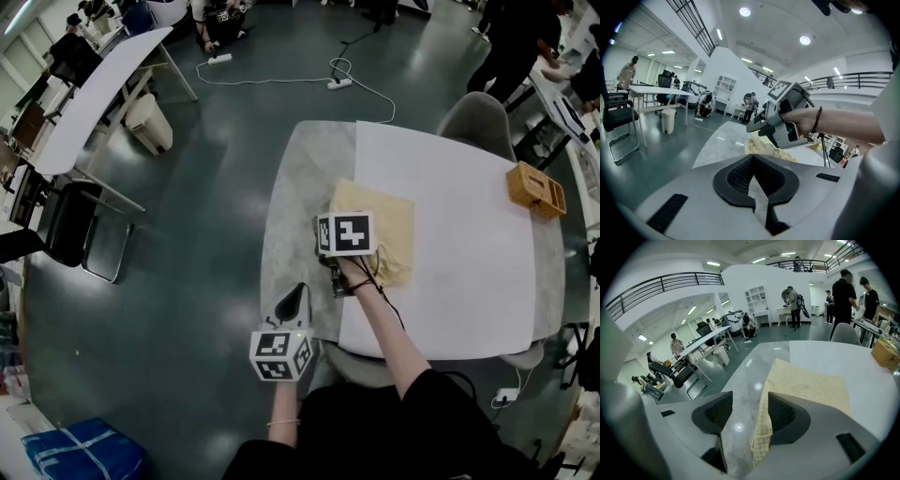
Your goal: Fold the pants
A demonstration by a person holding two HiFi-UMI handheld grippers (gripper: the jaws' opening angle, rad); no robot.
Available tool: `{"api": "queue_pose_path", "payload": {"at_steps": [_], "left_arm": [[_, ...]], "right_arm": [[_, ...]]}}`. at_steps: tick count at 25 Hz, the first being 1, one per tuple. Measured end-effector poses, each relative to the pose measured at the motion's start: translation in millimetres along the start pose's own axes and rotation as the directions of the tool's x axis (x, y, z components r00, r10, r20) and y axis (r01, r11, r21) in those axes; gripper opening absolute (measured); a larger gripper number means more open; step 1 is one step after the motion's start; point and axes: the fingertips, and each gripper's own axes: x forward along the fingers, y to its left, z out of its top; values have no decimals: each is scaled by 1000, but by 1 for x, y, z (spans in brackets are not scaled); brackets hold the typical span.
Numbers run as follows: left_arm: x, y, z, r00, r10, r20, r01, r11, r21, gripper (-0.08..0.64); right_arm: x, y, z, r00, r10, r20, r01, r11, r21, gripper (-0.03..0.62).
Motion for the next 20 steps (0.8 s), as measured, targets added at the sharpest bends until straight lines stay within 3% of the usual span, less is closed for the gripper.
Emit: {"api": "queue_pose_path", "payload": {"at_steps": [7,14,20], "left_arm": [[-5,0,5,1000,10,10,-11,1000,18,14],[-8,-14,17,999,16,29,-17,999,48,14],[-14,-29,29,998,25,51,-29,997,77,14]], "right_arm": [[-14,5,4,994,101,44,-103,994,46,196],[-48,-12,0,972,210,103,-211,977,5,55],[-89,-35,-5,935,309,171,-312,950,-13,25]]}}
